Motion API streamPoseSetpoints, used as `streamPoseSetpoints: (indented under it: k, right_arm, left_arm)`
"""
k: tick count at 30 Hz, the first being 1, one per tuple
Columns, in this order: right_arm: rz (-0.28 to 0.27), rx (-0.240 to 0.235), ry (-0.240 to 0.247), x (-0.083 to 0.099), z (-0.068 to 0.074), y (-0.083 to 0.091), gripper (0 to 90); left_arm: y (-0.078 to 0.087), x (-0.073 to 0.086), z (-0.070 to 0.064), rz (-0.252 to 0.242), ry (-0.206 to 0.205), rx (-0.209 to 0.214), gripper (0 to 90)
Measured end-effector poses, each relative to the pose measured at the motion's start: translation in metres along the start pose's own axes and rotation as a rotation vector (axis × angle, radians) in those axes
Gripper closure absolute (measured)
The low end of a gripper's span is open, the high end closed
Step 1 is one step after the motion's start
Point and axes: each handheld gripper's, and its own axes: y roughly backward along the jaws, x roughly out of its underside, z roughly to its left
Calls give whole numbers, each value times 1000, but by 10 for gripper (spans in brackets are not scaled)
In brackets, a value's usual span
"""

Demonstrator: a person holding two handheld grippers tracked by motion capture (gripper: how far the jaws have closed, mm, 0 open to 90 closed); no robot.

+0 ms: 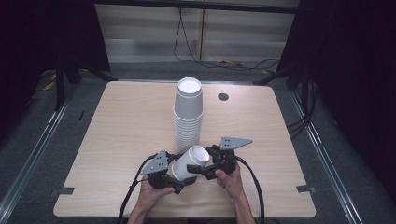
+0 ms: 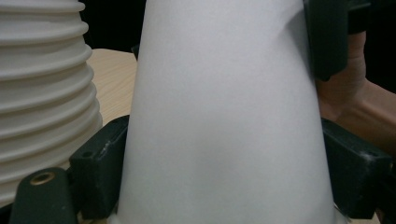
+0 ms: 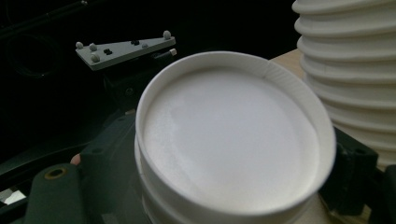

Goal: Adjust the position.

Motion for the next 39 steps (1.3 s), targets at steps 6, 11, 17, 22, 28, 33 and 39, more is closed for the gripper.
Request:
streamPoseSetpoints:
  k: [6,11,17,22,28,33,39]
  right_arm:
    - [3,17,4,0,0,0,144]
    - [-1,22,6,0,0,1,139]
    - [-2,23,8,-2,2,4,139]
    - [4,14,15,-2,3,8,140]
    - [10,24,22,-2,4,12,140]
    - [27,34,25,-1,3,14,140]
    - [64,58,37,0,3,15,140]
  left_arm:
    - [2,0,0,5,6,-3,144]
    - [5,-1,1,19,4,-11,144]
    - [9,-1,3,39,14,-20,147]
    - [13,-3,2,58,9,-37,147]
    - [14,-6,2,89,-7,-55,148]
    - [14,-6,4,122,-14,-66,149]
    - [15,-9,4,156,-54,-77,150]
